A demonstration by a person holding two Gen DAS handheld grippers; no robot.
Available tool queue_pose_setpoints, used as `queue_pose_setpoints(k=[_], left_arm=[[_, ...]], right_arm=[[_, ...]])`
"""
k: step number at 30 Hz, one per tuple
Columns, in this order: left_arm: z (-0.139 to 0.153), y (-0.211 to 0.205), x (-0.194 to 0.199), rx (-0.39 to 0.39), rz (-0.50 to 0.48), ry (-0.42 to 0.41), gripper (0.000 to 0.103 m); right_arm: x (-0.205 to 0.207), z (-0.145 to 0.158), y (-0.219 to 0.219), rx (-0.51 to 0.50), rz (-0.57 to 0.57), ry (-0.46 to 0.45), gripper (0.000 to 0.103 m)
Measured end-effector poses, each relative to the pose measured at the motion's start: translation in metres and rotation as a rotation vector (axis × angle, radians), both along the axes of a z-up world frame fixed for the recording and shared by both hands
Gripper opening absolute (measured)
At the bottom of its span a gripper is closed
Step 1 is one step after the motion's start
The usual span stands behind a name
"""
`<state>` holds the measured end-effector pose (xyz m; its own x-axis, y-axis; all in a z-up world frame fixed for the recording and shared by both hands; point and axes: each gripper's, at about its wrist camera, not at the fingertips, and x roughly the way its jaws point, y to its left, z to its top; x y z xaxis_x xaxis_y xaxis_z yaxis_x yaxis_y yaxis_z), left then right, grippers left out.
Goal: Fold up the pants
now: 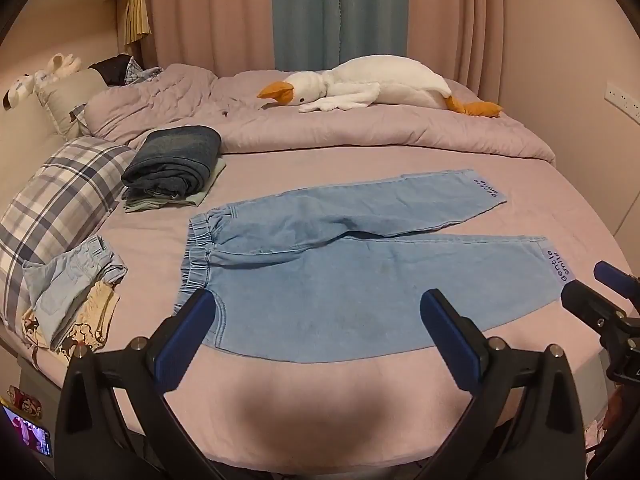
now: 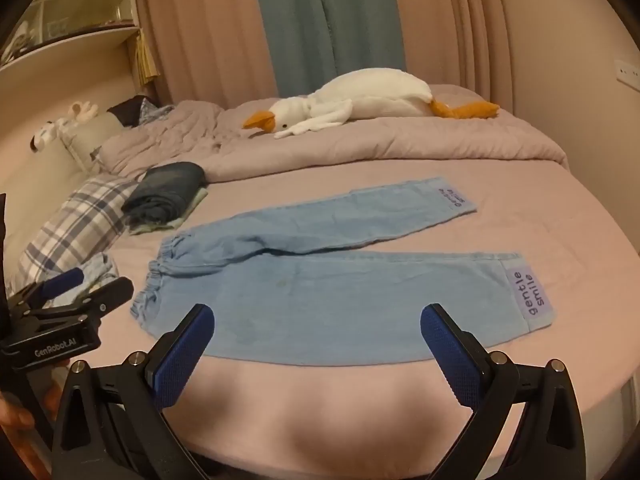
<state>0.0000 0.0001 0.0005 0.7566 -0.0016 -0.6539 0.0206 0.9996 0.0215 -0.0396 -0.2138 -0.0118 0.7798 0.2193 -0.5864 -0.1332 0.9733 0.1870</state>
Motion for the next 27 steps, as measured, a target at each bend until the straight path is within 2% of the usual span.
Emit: queue_pose_setpoints(k=[5, 8, 27], left_arm=[[0.001, -0.001, 0.001, -0.002, 0.000, 0.002, 0.102], [-0.009, 0.000, 0.003, 0.002, -0.002, -0.001, 0.102], [-0.007, 0.002, 0.000, 0.004, -0.006, 0.000, 0.102]], right_arm=[[-0.001, 0.003, 0.003, -0.009, 0.009, -0.010, 0.102], [-0.001, 0.005, 0.005, -0.011, 0.014, -0.014, 0.102], [-0.002, 0.007, 0.015, -0.027, 0.025, -0.019, 0.102]])
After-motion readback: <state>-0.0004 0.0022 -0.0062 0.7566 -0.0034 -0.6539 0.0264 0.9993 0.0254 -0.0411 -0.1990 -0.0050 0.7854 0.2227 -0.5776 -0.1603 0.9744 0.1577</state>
